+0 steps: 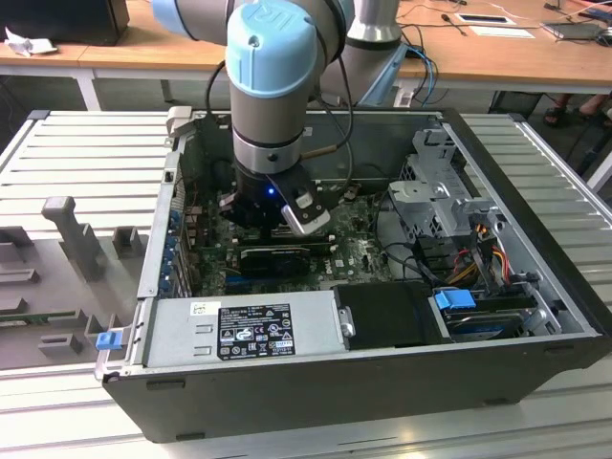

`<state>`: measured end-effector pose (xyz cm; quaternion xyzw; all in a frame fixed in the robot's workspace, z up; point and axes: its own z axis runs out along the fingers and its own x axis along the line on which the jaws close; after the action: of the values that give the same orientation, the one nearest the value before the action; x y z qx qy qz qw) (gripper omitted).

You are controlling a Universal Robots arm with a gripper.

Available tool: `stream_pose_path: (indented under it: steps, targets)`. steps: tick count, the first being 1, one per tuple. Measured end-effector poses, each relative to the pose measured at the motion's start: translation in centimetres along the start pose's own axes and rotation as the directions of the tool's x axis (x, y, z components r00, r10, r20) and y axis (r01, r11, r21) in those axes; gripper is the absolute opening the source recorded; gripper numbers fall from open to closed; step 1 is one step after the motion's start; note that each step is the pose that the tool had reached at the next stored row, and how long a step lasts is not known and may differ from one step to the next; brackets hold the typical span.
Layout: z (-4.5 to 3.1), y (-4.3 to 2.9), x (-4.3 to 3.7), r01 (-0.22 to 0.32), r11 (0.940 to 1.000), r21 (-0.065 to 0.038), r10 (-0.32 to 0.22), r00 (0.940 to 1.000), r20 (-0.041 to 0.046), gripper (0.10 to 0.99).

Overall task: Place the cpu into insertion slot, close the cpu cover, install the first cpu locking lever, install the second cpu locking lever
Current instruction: 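Install the second cpu locking lever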

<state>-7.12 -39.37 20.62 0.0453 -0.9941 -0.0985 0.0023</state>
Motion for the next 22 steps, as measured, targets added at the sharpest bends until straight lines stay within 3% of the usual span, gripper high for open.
stream_pose_path:
  steps: [2, 16, 22]
  targets:
    - [0.1, -0.11, 0.03, 0.004, 0.9999, -0.013, -0.004, 1.0, 0.0006, 0.106]
    - [0.75, -0.51, 0.28, 0.023, 0.9983, -0.054, -0.023, 0.9997, 0.001, 0.106]
    - [1.07, -0.57, 0.29, 0.026, 0.9978, -0.06, -0.026, 0.9997, 0.0009, 0.106]
